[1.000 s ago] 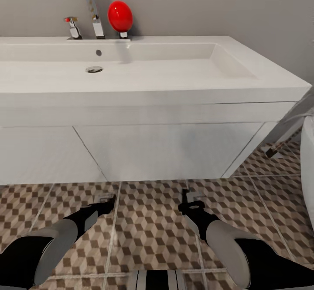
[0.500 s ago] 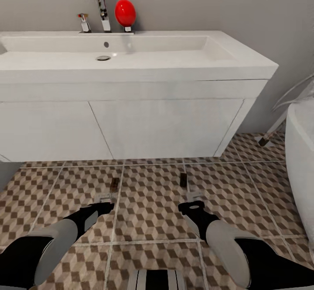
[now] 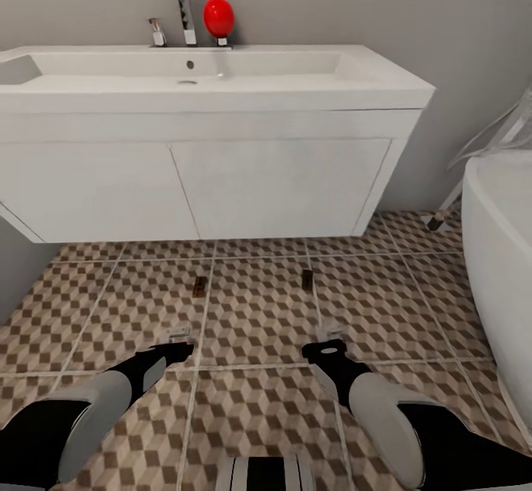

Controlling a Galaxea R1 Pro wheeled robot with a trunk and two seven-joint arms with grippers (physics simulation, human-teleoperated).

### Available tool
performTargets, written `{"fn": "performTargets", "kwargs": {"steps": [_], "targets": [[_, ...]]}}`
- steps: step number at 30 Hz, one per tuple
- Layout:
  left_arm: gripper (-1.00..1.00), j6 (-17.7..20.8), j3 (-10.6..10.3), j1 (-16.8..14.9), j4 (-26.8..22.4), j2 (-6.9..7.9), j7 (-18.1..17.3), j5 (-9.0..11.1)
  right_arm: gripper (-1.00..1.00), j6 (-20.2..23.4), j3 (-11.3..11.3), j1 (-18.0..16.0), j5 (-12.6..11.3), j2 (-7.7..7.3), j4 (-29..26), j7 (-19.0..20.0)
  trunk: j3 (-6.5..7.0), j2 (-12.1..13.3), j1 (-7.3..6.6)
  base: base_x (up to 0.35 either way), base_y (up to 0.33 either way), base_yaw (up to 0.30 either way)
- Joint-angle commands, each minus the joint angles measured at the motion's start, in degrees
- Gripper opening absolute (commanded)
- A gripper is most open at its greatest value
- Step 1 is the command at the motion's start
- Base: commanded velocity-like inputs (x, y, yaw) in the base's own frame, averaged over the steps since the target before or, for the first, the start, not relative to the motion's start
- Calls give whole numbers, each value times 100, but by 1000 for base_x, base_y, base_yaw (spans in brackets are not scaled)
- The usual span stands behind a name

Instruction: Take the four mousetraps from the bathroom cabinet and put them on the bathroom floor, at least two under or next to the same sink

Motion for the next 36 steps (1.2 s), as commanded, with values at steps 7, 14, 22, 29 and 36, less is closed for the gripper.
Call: {"fn": "performTargets", "kwargs": {"steps": [7, 14, 22, 29, 36], "targets": [[100, 24, -38, -2, -4, 0, 5, 57, 100, 18, -47, -2, 73, 3, -7, -17, -3, -2, -5, -347, 0, 0], [100, 24, -35, -2, -4, 4, 5, 57, 100, 10, -47, -4, 65, 3, -7, -17, -3, -2, -5, -347, 0, 0], [100, 24, -35, -2, -4, 7, 5, 63, 100, 6, -47, -5, 61, 3, -7, -17, -3, -2, -5, -347, 0, 0], [100, 22, -32, -2, -7, 8, 5, 62, 100, 6, -47, -5, 65, 3, -7, -17, -3, -2, -5, -346, 0, 0], [100, -33, -30, -2, -5, 13, 9, 63, 100, 6, -47, -5, 58, 3, -7, -17, -3, -2, -5, -217, 0, 0]]}}
